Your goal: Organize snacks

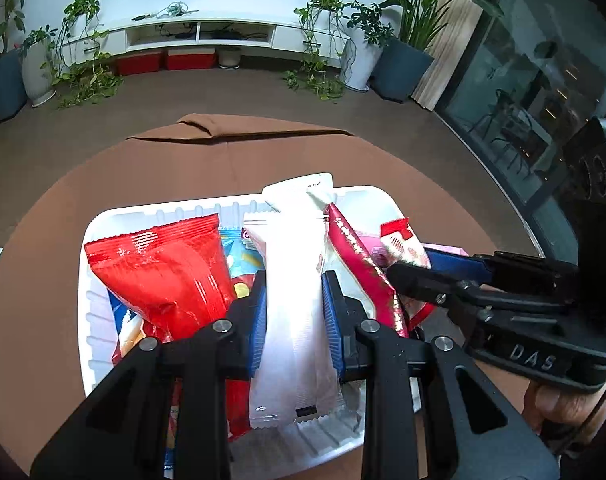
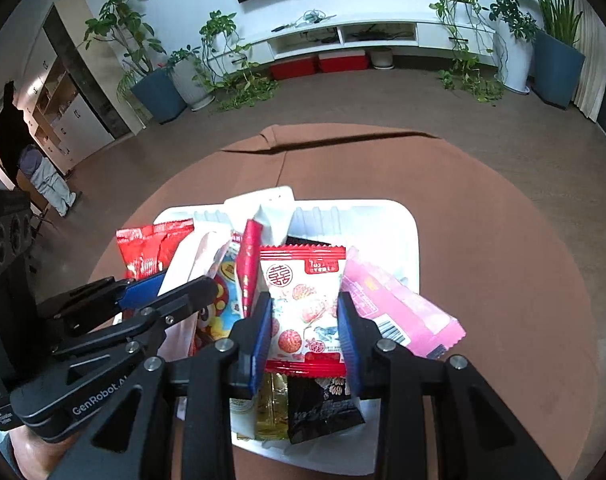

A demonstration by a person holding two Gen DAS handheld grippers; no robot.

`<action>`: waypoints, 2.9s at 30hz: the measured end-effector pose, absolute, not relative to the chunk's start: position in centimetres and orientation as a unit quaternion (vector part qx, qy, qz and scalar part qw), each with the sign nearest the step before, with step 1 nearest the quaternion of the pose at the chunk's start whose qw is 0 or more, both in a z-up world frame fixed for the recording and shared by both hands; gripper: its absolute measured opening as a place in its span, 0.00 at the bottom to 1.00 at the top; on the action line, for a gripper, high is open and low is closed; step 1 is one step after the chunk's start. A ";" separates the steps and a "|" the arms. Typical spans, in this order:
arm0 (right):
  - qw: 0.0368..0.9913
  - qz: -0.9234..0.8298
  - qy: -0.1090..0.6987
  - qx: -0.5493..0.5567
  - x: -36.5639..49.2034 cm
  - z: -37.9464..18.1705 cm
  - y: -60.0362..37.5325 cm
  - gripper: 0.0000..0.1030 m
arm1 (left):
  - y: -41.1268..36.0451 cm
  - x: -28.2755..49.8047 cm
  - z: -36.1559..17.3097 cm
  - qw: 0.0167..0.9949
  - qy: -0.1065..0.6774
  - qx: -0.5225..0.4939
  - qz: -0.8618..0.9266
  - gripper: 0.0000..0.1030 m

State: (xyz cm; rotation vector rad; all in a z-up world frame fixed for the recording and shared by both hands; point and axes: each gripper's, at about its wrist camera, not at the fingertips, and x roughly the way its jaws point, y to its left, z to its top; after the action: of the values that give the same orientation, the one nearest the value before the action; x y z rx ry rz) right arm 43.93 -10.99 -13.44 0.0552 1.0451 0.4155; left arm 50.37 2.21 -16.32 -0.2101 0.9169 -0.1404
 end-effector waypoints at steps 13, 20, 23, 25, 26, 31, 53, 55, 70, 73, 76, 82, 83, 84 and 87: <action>0.844 0.199 0.497 0.027 43.5 -14.2 -10.9 0.39 | 2.6 50.6 -17.5 0.894 0.431 -0.102 -0.067 0.25; 0.848 0.196 0.492 0.037 42.9 -14.0 -11.3 0.46 | 2.7 49.4 -16.8 0.897 0.426 -0.104 -0.062 0.28; 0.851 0.195 0.486 0.043 42.6 -13.7 -11.6 0.46 | 2.6 48.5 -16.2 0.899 0.421 -0.106 -0.057 0.35; 0.855 0.194 0.479 0.048 42.2 -13.3 -11.9 0.46 | 2.8 48.1 -15.7 0.902 0.415 -0.109 -0.054 0.43; 0.856 0.194 0.477 0.050 42.0 -13.2 -12.1 0.46 | 2.9 47.6 -15.4 0.903 0.411 -0.111 -0.056 0.49; 0.867 0.198 0.452 0.073 40.7 -11.4 -12.9 0.47 | 1.7 44.5 -13.2 0.914 0.390 -0.096 -0.056 0.64; 0.954 0.151 0.246 0.080 25.5 -1.9 -16.0 1.00 | -2.1 22.1 -4.1 0.972 0.206 -0.009 0.112 1.00; 0.966 0.136 0.207 0.069 23.3 -0.6 -16.2 1.00 | -1.5 20.3 -3.4 0.971 0.200 -0.031 0.130 1.00; 0.972 0.101 0.210 0.042 14.7 0.2 -16.4 1.00 | 0.3 13.3 -3.8 0.946 0.266 -0.083 0.166 1.00; 0.969 0.091 0.224 0.054 14.3 -0.5 -16.5 1.00 | -0.2 12.9 -3.9 0.943 0.278 -0.083 0.165 1.00; 0.970 0.078 0.227 0.046 13.8 -1.0 -16.0 1.00 | -0.8 12.6 -3.9 0.942 0.284 -0.075 0.163 1.00; 0.966 0.067 0.247 0.024 13.6 -2.1 -15.0 1.00 | -1.6 12.8 -4.3 0.938 0.301 -0.065 0.160 1.00; 0.965 0.064 0.254 0.024 13.6 -2.4 -14.9 1.00 | -1.7 13.1 -4.4 0.938 0.303 -0.063 0.159 1.00; 0.963 0.063 0.259 0.026 13.5 -2.6 -14.9 1.00 | -1.7 13.2 -4.5 0.937 0.305 -0.062 0.158 1.00; 0.959 0.057 0.276 0.022 13.6 -3.1 -14.7 1.00 | -1.9 13.5 -5.0 0.935 0.313 -0.061 0.156 1.00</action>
State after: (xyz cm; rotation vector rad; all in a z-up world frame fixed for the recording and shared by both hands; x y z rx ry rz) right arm 13.62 -14.72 -3.07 0.0456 0.5590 0.1150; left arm 13.48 -1.88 -5.00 -0.1246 0.6396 0.3192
